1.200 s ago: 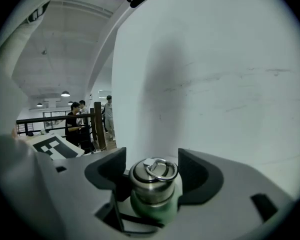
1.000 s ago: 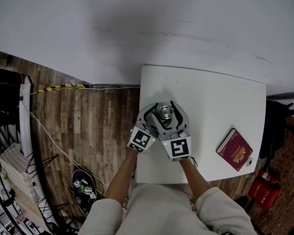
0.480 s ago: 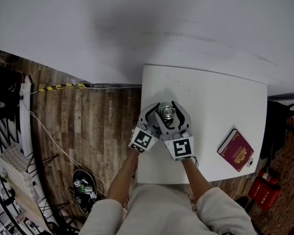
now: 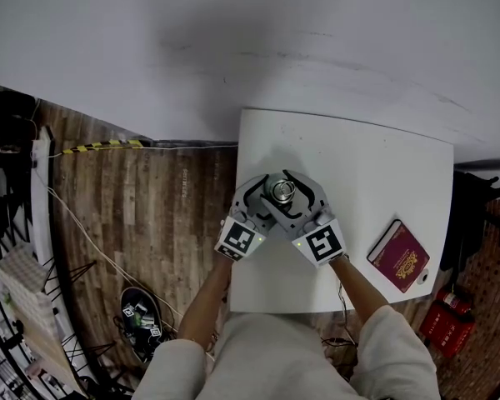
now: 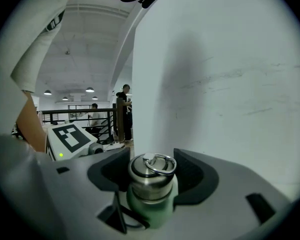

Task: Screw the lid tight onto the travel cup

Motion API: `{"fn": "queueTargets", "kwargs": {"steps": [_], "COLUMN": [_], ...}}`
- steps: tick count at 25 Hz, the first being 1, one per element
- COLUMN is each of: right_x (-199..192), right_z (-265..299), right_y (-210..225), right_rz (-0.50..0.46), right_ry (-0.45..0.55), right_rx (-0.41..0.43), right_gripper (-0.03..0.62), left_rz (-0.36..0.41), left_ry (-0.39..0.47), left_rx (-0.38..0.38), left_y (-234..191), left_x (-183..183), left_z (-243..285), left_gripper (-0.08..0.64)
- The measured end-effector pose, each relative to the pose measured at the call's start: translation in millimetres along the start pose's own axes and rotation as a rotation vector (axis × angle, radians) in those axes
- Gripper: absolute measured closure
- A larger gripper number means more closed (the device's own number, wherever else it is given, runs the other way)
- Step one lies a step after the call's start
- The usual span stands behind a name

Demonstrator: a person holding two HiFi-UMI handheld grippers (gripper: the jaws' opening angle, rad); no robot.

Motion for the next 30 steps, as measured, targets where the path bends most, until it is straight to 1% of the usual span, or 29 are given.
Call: {"fn": "queueTargets", "kwargs": {"steps": [4,12,15,17,19,21,23,26,30], "right_x": [0,1,2,2,1,1,1,0,-1], "right_z": [0,1,1,0,0,0,-2,-5,-10], "right_y": [3,9,11,11,10,10,11,10,0], "right_rz": [-0.053,-0.095,-0.116,-0.122,-0.121,-0.109,-0.069,0.019,0.086], "right_ry": [-0.012,-0.032,-0.039,-0.044,-0.044,-0.041,-0.022,0.027,0.059], "right_rx": [0.094,0.258,0.293,0.295,0.279,0.236,0.166,0.035,-0.119], "right_gripper": [0.324,0.324,0.322,0.322,0.321,0.316,0.259,0.255,0.252], "left_rz": [0.0,0.001,0.002,0.003,0.003,0.004,0.002,0.001,0.004], "left_ry": [0.001,-0.001,0.0,-0.001,-0.001,-0.001,-0.001,-0.001,-0.002], "left_rx": [0.002,0.0,0.001,-0.001,0.001,0.002,0.002,0.005,0.005], "left_y": [0,0,0,1,0,0,1,1,1], "left_x": [-1,0,0,0,0,-1,-1,-1,-1], "left_z": [0,0,0,1,0,0,0,0,0], "left_gripper": [0.229,0.229,0.229,0.229,0.229,0.229,0.229,0.229,0.229]}}
Point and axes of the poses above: the fingertips, and each gripper's own axes: z forward along the fingers, y to its right, x out of its top, the point moved 8 cm from there along -z, backward along the fingers, and after that the axes turned 1 degree about -z, right-handed, at the moved point
